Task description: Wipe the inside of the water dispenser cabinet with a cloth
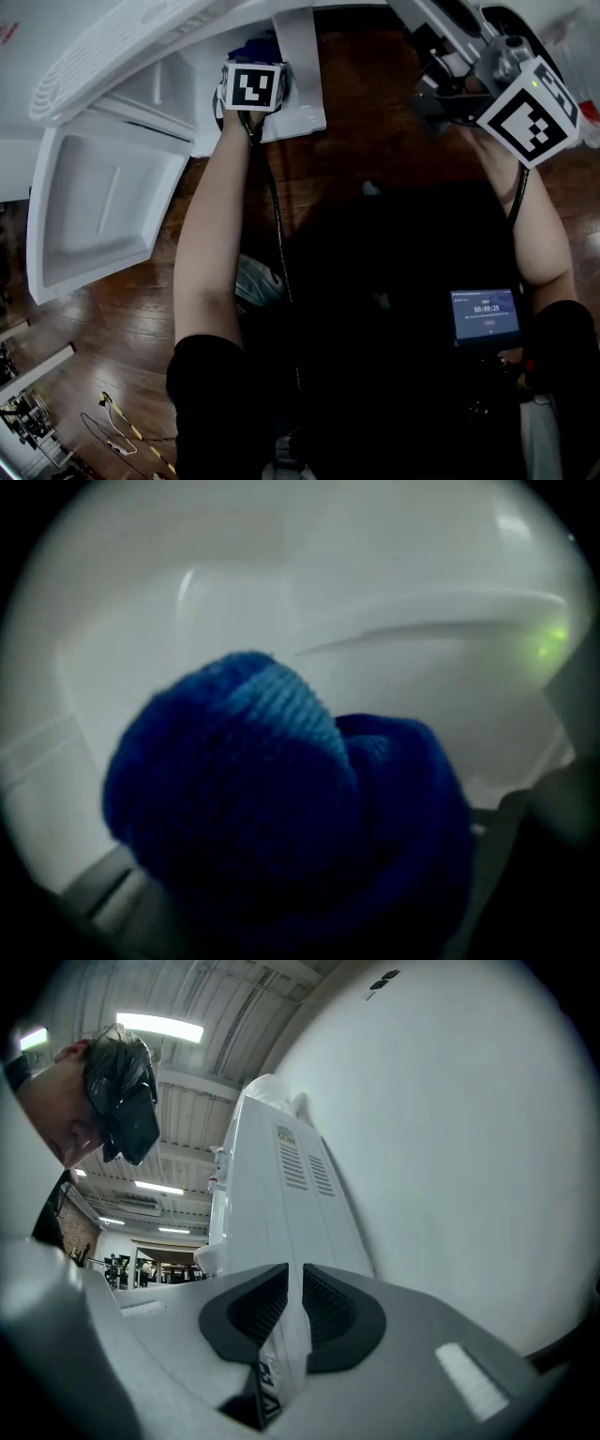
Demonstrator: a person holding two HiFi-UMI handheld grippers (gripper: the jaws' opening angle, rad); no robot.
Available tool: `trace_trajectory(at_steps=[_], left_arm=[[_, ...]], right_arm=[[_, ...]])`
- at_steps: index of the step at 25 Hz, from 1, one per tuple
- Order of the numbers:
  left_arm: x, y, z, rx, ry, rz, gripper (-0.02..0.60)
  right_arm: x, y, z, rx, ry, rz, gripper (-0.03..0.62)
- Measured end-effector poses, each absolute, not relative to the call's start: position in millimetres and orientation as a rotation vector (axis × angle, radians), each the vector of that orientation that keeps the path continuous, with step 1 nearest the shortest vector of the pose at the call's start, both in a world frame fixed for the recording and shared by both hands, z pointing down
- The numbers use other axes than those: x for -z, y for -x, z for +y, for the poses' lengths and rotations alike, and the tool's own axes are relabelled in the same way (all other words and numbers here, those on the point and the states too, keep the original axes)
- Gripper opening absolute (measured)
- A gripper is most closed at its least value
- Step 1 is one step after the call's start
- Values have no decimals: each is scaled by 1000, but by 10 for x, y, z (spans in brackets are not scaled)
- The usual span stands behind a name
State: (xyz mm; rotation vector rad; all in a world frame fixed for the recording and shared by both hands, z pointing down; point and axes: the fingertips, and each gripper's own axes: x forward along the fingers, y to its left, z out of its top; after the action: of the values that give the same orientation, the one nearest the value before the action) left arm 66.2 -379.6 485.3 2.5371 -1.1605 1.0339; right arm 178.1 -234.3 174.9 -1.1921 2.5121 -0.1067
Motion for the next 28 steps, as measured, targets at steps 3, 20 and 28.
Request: trace_trajectory(at_steps=[3, 20, 28], left_arm=[[-4844, -705, -3356, -1157, -2621, -988, 155], [-4917, -784, -3874, -1969, -2859, -669, 151], [-4885, -664, -2796, -1922, -3096, -327, 149]], right_arm=[[-1718, -1787, -2334, 103, 1196, 2507, 51], [-1856, -1764, -2390, 137, 1202, 2555, 51], [-1799, -1838, -2356, 121, 1213, 2509, 51]])
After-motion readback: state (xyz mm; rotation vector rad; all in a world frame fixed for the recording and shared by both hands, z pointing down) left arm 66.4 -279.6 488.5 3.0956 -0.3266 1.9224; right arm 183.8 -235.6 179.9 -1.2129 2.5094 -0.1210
